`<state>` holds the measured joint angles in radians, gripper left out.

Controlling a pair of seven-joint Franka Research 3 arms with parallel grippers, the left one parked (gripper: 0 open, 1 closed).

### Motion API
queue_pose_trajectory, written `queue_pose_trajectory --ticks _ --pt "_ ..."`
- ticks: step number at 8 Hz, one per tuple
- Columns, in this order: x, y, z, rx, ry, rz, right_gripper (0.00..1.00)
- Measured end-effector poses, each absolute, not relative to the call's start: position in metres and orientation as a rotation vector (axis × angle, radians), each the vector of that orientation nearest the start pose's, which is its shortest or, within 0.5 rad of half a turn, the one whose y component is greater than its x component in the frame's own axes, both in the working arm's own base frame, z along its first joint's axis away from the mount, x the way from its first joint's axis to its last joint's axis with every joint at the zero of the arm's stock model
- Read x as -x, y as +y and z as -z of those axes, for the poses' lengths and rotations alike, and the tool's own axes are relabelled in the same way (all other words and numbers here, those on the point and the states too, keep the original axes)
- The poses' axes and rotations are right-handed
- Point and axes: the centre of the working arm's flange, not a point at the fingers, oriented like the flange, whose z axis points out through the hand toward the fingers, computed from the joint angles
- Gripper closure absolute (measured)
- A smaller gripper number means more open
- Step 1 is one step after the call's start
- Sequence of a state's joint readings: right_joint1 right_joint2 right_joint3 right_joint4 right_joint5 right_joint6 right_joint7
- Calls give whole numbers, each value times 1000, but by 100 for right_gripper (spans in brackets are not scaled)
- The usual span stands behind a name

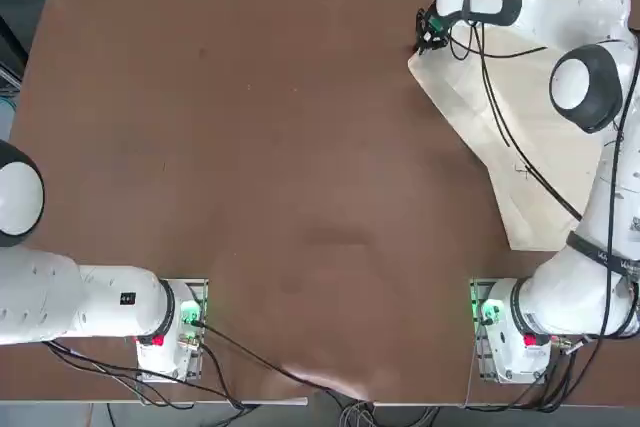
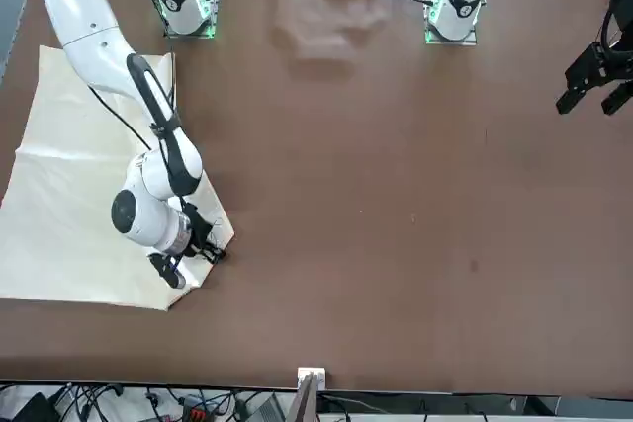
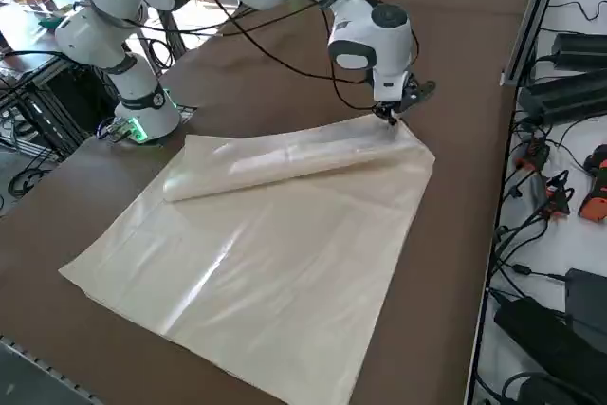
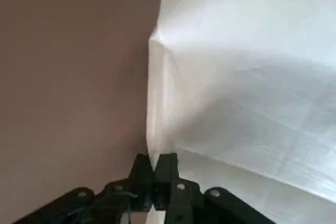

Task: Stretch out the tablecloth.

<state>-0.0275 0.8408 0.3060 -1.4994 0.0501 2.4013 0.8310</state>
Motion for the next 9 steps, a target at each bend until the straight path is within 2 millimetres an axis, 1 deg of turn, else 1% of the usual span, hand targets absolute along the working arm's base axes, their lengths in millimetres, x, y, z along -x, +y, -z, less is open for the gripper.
queue_pose_trajectory --ticks 1,4,9 --pt "-705 161 -193 2670 1061 -93 98" --pt "-713 163 -196 2612 1184 -104 98" --pt "-741 162 -196 2554 1306 -178 98"
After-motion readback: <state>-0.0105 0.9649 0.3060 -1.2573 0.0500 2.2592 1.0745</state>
